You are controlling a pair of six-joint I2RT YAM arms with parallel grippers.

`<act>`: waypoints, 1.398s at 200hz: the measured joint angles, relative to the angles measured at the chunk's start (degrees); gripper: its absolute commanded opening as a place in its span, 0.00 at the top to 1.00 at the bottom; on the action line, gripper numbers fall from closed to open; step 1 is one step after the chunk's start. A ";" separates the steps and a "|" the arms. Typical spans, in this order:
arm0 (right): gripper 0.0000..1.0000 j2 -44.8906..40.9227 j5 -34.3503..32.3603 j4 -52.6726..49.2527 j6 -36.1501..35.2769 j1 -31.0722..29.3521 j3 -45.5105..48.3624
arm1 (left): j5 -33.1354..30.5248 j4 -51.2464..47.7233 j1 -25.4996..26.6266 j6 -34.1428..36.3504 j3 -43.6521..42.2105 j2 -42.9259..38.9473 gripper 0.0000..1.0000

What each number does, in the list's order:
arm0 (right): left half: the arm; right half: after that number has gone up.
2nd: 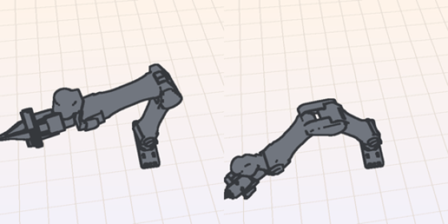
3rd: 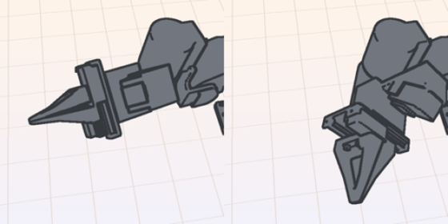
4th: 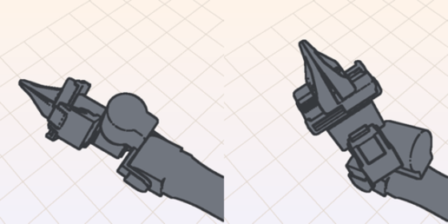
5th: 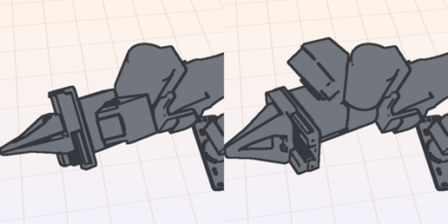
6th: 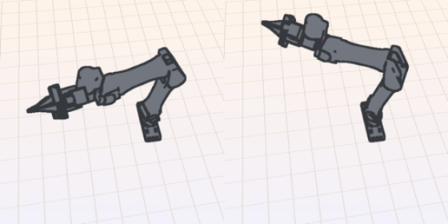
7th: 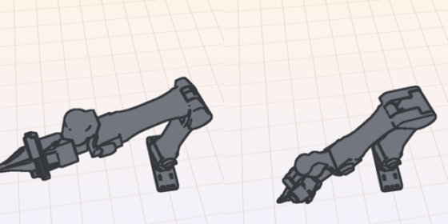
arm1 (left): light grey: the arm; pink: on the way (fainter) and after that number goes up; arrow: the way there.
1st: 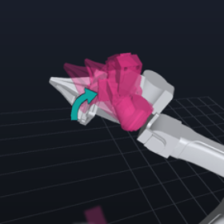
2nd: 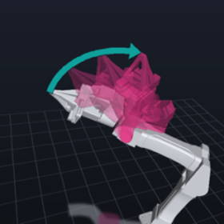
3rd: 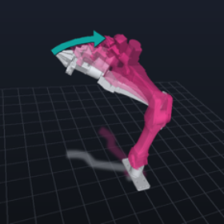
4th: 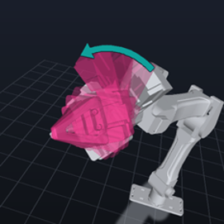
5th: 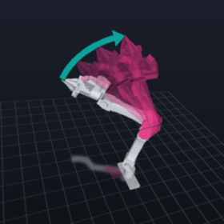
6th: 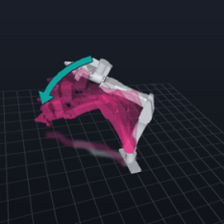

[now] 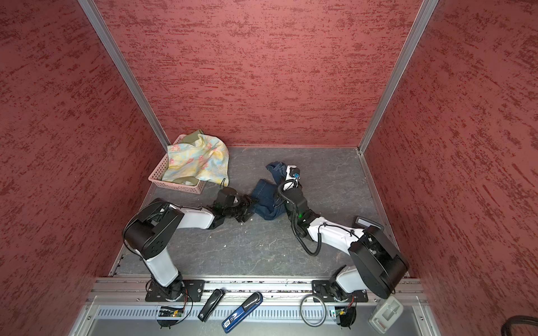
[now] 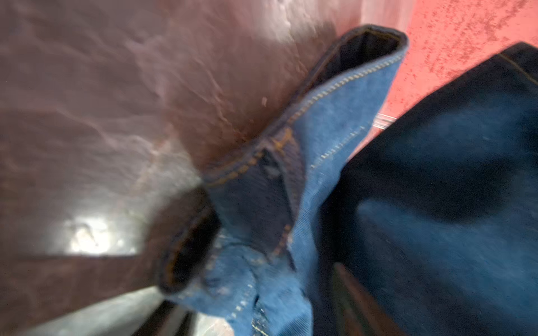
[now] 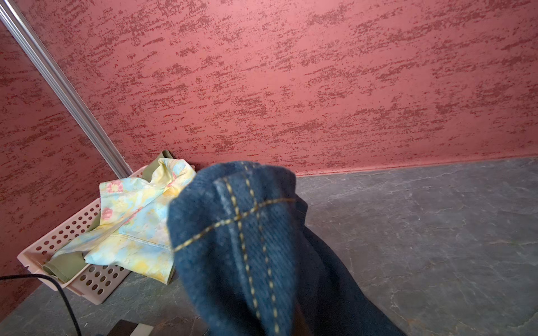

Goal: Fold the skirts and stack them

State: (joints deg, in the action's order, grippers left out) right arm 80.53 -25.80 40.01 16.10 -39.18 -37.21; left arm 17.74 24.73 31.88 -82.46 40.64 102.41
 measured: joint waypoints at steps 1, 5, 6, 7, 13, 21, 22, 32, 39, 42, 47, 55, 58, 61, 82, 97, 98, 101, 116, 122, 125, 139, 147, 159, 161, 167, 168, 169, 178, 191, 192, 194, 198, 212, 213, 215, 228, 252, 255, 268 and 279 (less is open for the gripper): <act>1.00 -0.04 0.00 0.02 0.00 0.00 0.00 | -0.02 0.00 0.00 -0.02 0.00 0.04 0.48; 1.00 -0.20 0.00 0.02 0.04 0.00 0.09 | -0.17 0.37 0.02 -0.22 0.09 0.42 0.58; 1.00 -0.22 0.00 0.02 0.04 0.00 0.11 | -0.22 0.39 0.02 -0.15 0.13 0.48 0.60; 1.00 -0.26 0.00 0.02 0.04 0.00 0.13 | -0.28 0.37 0.02 0.11 0.22 0.59 0.62; 1.00 -0.44 0.00 0.00 0.17 0.00 0.28 | -0.61 0.42 0.02 0.22 0.61 1.33 0.73; 1.00 -0.68 0.00 0.00 0.39 0.00 0.48 | -1.18 0.15 0.02 0.92 1.40 2.60 0.85; 1.00 -0.72 -0.02 0.00 0.44 0.00 0.55 | -1.22 0.13 0.02 0.94 1.46 2.69 0.87; 1.00 -0.98 -0.13 -0.04 0.81 0.00 0.76 | -1.86 0.13 0.02 1.77 2.54 4.35 1.00; 1.00 -1.14 -0.35 -0.13 1.16 0.00 0.85 | -2.27 0.37 0.02 2.71 3.15 5.09 1.00; 1.00 -1.22 -0.44 -0.22 1.29 0.00 0.87 | -2.47 0.44 0.02 3.50 3.48 5.33 1.00; 1.00 -1.40 -0.57 -0.39 1.44 0.00 0.94 | -2.97 0.63 0.00 3.89 3.93 5.68 1.00; 1.00 -1.79 -0.85 -0.55 1.64 0.00 1.11 | -3.43 0.66 -0.04 4.70 4.70 6.14 1.00; 1.00 -1.97 -0.98 -0.63 1.68 0.00 1.16 | -3.63 0.66 -0.07 5.03 4.96 6.29 1.00; 1.00 -2.08 -1.11 -0.68 1.73 0.00 1.18 | -3.80 0.61 -0.11 5.40 5.20 6.40 1.00; 1.00 -3.21 -2.40 -1.40 2.38 0.00 1.18 | -5.14 0.17 -0.85 7.98 6.97 6.54 1.00; 1.00 -4.07 -3.80 -2.38 3.17 0.00 1.18 | -6.29 0.02 -1.75 9.57 8.00 6.14 1.00; 1.00 -4.15 -4.04 -2.49 3.32 0.00 1.18 | -6.32 -0.02 -1.79 9.62 8.04 6.10 1.00; 1.00 -4.31 -4.39 -2.73 3.52 0.00 1.18 | -6.40 -0.09 -1.95 9.88 8.17 5.97 1.00; 1.00 -5.62 -6.69 -4.55 5.66 0.00 1.18 | -7.32 -0.46 -3.17 11.17 8.92 4.85 1.00; 1.00 -6.34 -7.65 -5.62 6.82 0.00 1.18 | -7.61 -0.79 -3.72 11.65 9.31 4.26 1.00; 1.00 -6.91 -8.24 -6.34 7.89 0.00 1.27 | -7.76 -0.94 -4.00 11.96 9.51 3.93 1.00; 0.96 -9.90 -10.40 -10.10 12.52 0.00 1.95 | -8.72 -1.64 -5.16 13.27 10.54 2.10 1.00; 0.83 -12.02 -11.15 -13.03 15.65 0.00 2.51 | -9.33 -1.90 -5.62 14.12 11.08 0.87 1.00; 0.70 -15.47 -11.28 -17.90 20.52 0.00 3.58 | -10.69 -2.40 -5.99 15.58 11.91 -1.40 1.00; 0.66 -16.02 -11.28 -18.75 20.96 0.00 3.76 | -10.95 -2.47 -6.01 15.80 12.07 -1.73 1.00; 0.57 -17.75 -10.82 -21.09 23.34 0.00 4.35 | -11.82 -2.71 -6.10 16.55 12.37 -2.69 1.00; 0.55 -17.92 -10.82 -21.42 23.50 0.00 4.42 | -12.02 -2.78 -6.12 16.65 12.41 -2.91 1.00; 0.54 -18.27 -10.62 -21.99 23.56 0.00 4.52 | -12.13 -2.80 -6.14 16.76 12.46 -3.02 1.00; 0.43 -20.59 -9.51 -25.38 26.77 0.00 5.35 | -13.62 -2.95 -6.36 17.77 12.63 -4.44 1.00; 0.34 -23.56 -7.93 -30.51 29.24 -0.28 6.47 | -15.65 -3.34 -6.60 18.95 12.50 -6.27 1.00; 0.34 -23.74 -7.78 -30.82 29.44 -0.31 6.54 | -15.89 -3.32 -6.60 19.06 12.41 -6.47 1.00; 0.33 -24.15 -7.69 -31.56 29.55 -0.39 6.71 | -16.20 -3.30 -6.60 19.21 12.33 -6.71 1.00; 0.31 -25.33 -7.52 -33.42 30.18 -0.63 7.06 | -16.76 -3.28 -6.60 19.45 11.98 -7.28 1.00; 0.25 -29.35 -7.45 -39.52 30.73 -1.84 7.98 | -18.71 -2.80 -6.58 20.20 9.66 -9.49 1.00; 0.25 -29.53 -7.45 -39.80 30.67 -1.90 8.02 | -18.84 -2.75 -6.58 20.24 9.49 -9.60 1.00; 0.24 -30.10 -7.50 -40.59 30.56 -2.08 8.11 | -19.19 -2.69 -6.58 20.31 8.96 -9.92 1.00; 0.20 -34.21 -7.80 -45.18 30.21 -2.80 8.17 | -20.55 -2.01 -6.38 20.26 5.16 -11.87 1.00; 0.16 -39.60 -8.22 -50.25 29.07 -3.15 8.07 | -23.37 -1.64 -5.01 19.63 -2.38 -14.80 1.00; 0.15 -40.02 -8.26 -50.82 28.76 -3.15 8.07 | -23.87 -1.60 -4.76 19.61 -3.23 -15.13 1.00; 0.14 -40.87 -8.35 -52.48 28.17 -3.15 8.02 | -25.94 -1.53 -3.13 18.86 -6.78 -16.92 1.00; 0.14 -41.13 -8.35 -53.64 27.93 -3.15 8.00 | -28.17 -1.27 -1.16 17.94 -9.40 -18.75 1.00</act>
State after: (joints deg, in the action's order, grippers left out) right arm 39.40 -34.15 -13.63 44.03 -42.33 -29.21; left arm -10.44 23.46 30.72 -64.51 31.24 83.66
